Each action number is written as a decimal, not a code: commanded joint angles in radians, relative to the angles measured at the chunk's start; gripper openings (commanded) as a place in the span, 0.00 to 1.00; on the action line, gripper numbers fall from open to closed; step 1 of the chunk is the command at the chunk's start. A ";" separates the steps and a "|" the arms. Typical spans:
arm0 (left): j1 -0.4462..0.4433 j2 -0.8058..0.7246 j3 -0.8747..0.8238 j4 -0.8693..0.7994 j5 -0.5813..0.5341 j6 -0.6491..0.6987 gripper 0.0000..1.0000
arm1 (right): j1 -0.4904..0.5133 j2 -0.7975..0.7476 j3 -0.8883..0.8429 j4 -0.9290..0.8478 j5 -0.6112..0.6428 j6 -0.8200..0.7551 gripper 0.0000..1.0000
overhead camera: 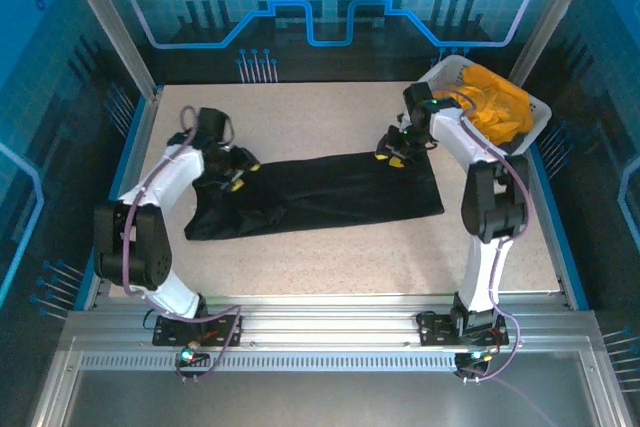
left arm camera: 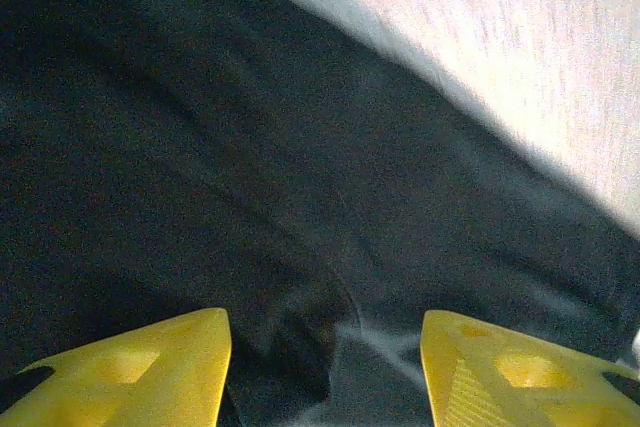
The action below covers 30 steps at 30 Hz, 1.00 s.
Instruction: Fold and stack the t-shirts
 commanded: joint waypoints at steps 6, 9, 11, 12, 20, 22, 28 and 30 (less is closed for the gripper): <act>-0.321 -0.042 -0.017 -0.203 -0.220 0.053 0.56 | 0.054 -0.215 -0.252 0.101 -0.042 0.035 0.40; -0.383 -0.072 -0.069 -0.177 -0.257 0.022 0.55 | 0.051 -0.255 -0.298 0.108 -0.040 0.042 0.40; -0.413 -0.058 -0.077 -0.185 -0.273 0.025 0.54 | 0.049 -0.272 -0.319 0.116 -0.046 0.046 0.40; -0.434 -0.042 -0.072 -0.208 -0.304 0.028 0.54 | 0.048 -0.282 -0.328 0.119 -0.051 0.049 0.40; -0.527 -0.008 -0.148 -0.172 -0.427 0.005 0.59 | 0.044 -0.365 -0.385 0.168 -0.108 0.068 0.45; -0.526 0.012 -0.153 -0.155 -0.470 0.005 0.58 | 0.044 -0.382 -0.393 0.171 -0.113 0.071 0.46; -0.526 0.103 -0.108 -0.087 -0.534 0.029 0.51 | 0.041 -0.403 -0.413 0.160 -0.120 0.067 0.46; -0.524 0.127 -0.102 -0.068 -0.532 0.023 0.46 | 0.040 -0.412 -0.422 0.160 -0.118 0.070 0.46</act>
